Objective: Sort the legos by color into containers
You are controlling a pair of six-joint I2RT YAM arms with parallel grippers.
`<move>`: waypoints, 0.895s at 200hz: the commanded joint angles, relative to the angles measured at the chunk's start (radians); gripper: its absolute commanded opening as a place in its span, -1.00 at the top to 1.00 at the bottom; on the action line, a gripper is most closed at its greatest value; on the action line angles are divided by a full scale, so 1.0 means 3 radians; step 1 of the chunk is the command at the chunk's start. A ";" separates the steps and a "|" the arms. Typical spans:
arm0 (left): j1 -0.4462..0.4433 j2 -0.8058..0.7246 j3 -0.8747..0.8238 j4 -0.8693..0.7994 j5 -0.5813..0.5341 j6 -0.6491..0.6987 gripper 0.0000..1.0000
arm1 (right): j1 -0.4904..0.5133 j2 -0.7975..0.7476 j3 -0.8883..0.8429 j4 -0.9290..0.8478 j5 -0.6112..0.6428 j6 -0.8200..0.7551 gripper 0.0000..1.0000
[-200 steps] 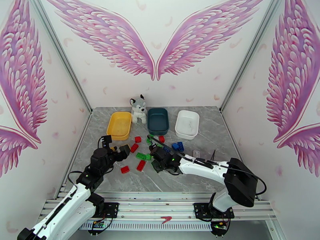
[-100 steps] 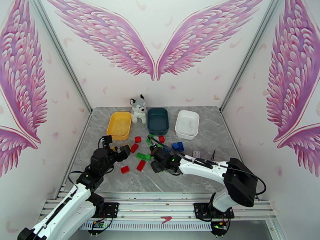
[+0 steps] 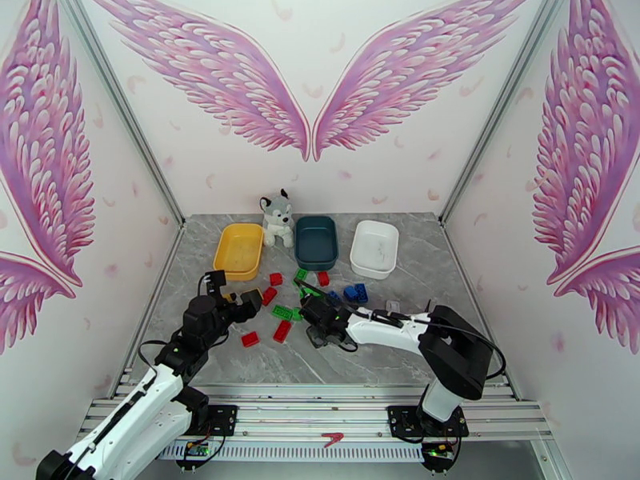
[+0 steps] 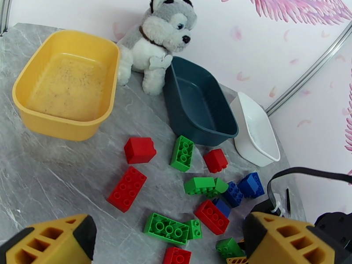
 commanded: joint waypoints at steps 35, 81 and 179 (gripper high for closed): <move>0.0007 0.0433 -0.0021 0.0379 0.0381 -0.0100 -0.87 | -0.0050 -0.0046 0.0079 -0.0055 0.0037 0.0004 0.48; -0.0283 0.0807 0.0001 0.0921 0.0650 -0.0219 -0.87 | -0.0319 -0.0413 0.0018 -0.0055 0.0126 0.0022 0.65; -0.1255 0.1590 0.0656 0.1091 0.0097 0.0112 -0.92 | -0.1886 -0.0323 0.0715 0.0065 -0.0010 0.0178 0.85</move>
